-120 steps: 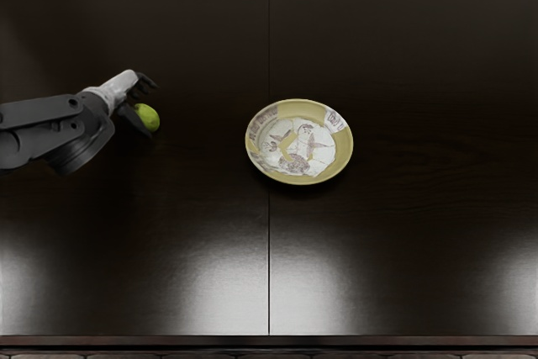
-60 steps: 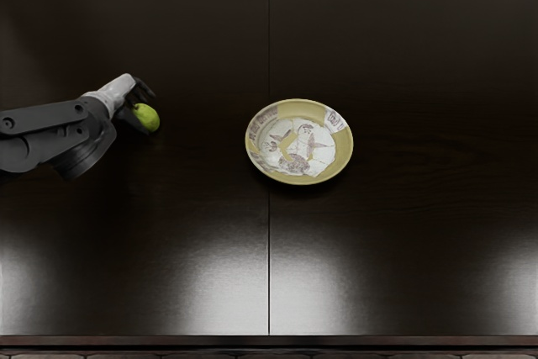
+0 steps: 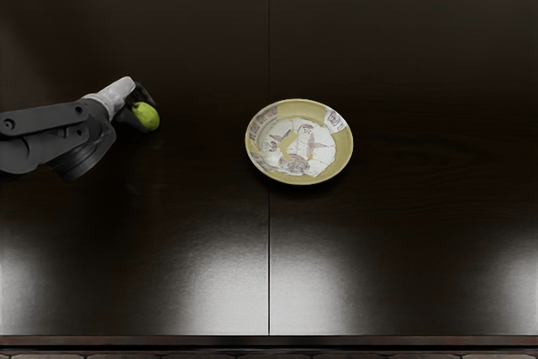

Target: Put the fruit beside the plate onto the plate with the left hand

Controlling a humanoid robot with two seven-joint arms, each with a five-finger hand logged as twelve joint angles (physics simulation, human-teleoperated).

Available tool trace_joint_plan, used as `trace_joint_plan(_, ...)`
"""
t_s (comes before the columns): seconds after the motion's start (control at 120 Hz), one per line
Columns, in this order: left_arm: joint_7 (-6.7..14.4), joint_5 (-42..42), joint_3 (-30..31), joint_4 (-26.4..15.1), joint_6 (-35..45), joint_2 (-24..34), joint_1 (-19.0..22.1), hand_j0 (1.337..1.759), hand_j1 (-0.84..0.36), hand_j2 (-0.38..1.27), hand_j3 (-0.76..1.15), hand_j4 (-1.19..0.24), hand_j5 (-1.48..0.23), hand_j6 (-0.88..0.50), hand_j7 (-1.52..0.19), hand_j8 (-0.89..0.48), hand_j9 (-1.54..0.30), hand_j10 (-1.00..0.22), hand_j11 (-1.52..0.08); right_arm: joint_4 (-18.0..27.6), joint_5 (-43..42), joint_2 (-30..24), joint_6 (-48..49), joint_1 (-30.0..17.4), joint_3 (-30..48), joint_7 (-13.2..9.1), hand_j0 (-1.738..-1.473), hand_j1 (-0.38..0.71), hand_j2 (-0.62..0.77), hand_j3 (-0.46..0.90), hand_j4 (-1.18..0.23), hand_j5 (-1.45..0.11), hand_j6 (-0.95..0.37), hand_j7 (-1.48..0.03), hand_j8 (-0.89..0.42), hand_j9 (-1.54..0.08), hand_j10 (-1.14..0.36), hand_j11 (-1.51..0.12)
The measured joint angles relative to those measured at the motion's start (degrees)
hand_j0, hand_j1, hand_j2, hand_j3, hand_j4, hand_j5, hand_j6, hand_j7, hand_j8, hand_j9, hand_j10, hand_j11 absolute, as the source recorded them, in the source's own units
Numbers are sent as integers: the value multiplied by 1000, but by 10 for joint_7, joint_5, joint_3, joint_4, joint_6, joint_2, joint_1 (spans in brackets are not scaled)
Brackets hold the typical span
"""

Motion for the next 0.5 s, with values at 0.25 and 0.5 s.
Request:
trace_joint_plan(0.25,2,-7,0,0,1,-5,-1,1653,-301,329,0,-664,-811,-461,-851,-523,-869,-638,-870,0,0,0,0,0,0,0,-1658,-329,-4,0,-16,-21,-16,-22,-16,-22,-16,-22)
trace_joint_plan(0.5,2,-17,0,-1,-4,-10,-9,1653,-298,324,0,-616,-914,-427,-911,-496,-921,-670,-924,0,0,0,0,0,0,0,-1658,-329,-4,0,-16,-22,-16,-22,-16,-22,-16,-22)
